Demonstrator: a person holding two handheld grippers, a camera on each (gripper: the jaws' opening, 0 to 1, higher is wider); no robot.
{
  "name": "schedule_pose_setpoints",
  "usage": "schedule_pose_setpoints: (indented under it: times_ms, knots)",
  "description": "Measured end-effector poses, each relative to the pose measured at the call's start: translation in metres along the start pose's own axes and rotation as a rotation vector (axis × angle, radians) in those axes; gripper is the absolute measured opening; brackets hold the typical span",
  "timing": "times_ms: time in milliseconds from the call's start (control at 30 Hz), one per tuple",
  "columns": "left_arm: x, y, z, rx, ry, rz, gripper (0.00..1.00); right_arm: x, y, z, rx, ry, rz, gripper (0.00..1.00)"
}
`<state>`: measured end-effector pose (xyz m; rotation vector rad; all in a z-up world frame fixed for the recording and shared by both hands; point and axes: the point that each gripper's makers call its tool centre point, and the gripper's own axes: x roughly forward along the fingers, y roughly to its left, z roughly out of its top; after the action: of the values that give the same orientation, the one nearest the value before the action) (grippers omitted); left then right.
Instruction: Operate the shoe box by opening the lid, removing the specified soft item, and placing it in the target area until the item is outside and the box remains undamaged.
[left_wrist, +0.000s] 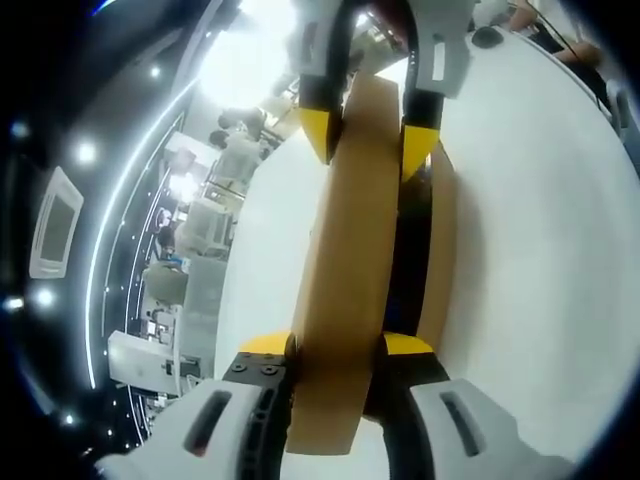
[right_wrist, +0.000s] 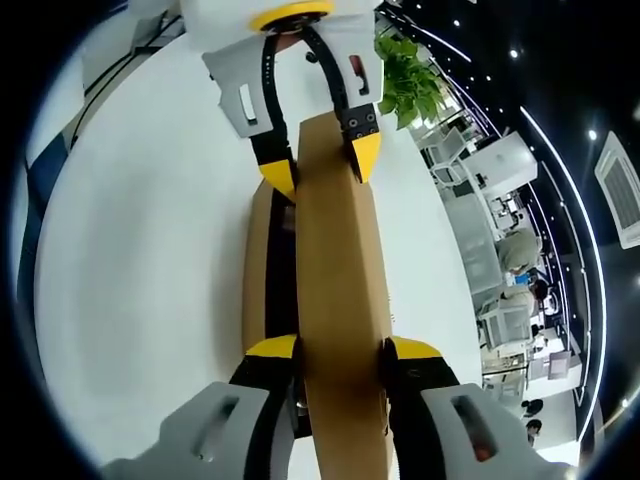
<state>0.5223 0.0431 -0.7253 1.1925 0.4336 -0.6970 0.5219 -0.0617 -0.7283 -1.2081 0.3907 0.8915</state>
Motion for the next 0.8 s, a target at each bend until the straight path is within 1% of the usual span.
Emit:
schedule_pose_setpoints:
  times_ms: [367, 800]
  knots:
    - [0.0016, 0.0005, -0.0012, 0.001, 0.01, -0.014, 0.32, 0.0005, -0.0005, 0.0005, 0.002, -0.001, 0.001, 0.32]
    - [0.001, -0.0005, -0.0005, 0.001, 0.008, -0.017, 0.32, -0.0013, 0.0003, 0.0007, 0.003, -0.002, 0.011, 0.31]
